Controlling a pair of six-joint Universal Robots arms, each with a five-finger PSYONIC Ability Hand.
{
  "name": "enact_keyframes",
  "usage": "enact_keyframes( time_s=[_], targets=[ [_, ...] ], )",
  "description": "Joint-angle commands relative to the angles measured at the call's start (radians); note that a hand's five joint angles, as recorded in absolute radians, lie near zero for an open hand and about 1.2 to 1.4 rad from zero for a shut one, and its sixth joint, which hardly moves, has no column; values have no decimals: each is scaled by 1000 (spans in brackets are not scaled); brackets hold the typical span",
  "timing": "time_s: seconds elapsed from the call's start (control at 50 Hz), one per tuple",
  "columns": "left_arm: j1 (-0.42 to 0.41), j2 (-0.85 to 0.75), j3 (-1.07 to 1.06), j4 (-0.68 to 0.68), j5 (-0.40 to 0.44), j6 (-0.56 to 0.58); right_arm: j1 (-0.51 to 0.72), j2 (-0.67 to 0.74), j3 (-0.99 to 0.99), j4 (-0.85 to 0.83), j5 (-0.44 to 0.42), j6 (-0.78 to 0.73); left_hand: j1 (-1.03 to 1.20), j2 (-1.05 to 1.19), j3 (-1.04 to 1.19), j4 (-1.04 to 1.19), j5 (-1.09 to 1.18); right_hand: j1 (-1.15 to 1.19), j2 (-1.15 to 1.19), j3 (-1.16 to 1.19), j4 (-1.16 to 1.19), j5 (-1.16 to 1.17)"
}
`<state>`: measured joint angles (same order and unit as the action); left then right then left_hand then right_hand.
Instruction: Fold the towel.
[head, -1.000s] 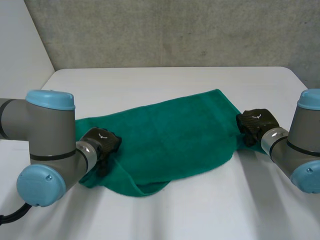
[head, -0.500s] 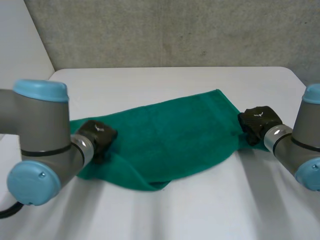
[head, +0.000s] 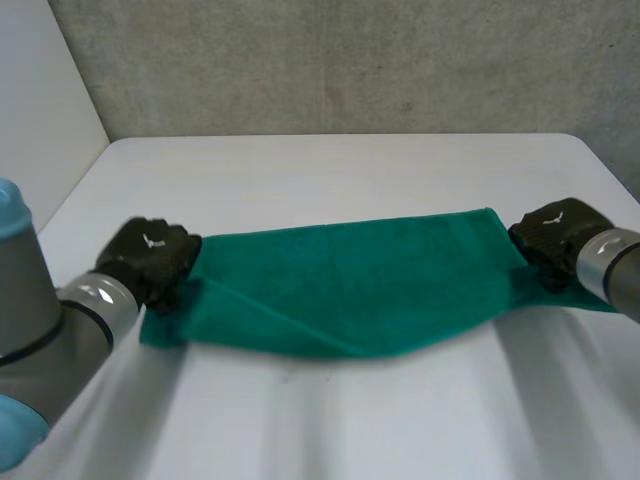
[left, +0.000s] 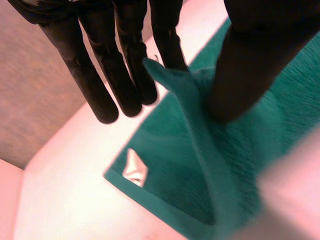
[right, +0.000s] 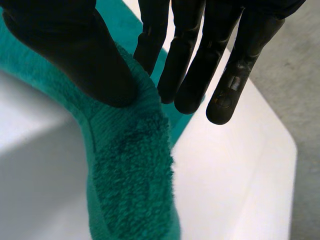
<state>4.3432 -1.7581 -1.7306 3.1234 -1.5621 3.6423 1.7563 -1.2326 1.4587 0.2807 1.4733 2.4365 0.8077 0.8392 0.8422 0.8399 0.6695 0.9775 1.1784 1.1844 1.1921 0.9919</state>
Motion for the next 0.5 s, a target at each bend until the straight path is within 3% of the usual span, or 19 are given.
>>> enact_keyframes(
  time_s=[0.02, 0.2, 0.36, 0.5],
  targets=[
    [-16, -47, -41, 35, -3, -16, 2, 105, -12, -37, -1, 24, -28, -59, -62, -60, -64, 419, 218, 212, 204, 230],
    [-33, 0, -67, 34, -6, -122, 3, 111, -8, -40, -4, 26, -48, -80, -83, -80, -84, 419, 218, 212, 204, 230],
    [-100, 25, -61, 27, -7, -189, 3, 114, -1, -40, -2, 26, -239, -270, -273, -271, -275, 419, 218, 212, 204, 230],
    [-120, -98, -32, 32, -44, -189, 5, 116, 14, -41, -2, 26, -257, -288, -291, -289, -293, 419, 218, 212, 204, 230]
  ],
)
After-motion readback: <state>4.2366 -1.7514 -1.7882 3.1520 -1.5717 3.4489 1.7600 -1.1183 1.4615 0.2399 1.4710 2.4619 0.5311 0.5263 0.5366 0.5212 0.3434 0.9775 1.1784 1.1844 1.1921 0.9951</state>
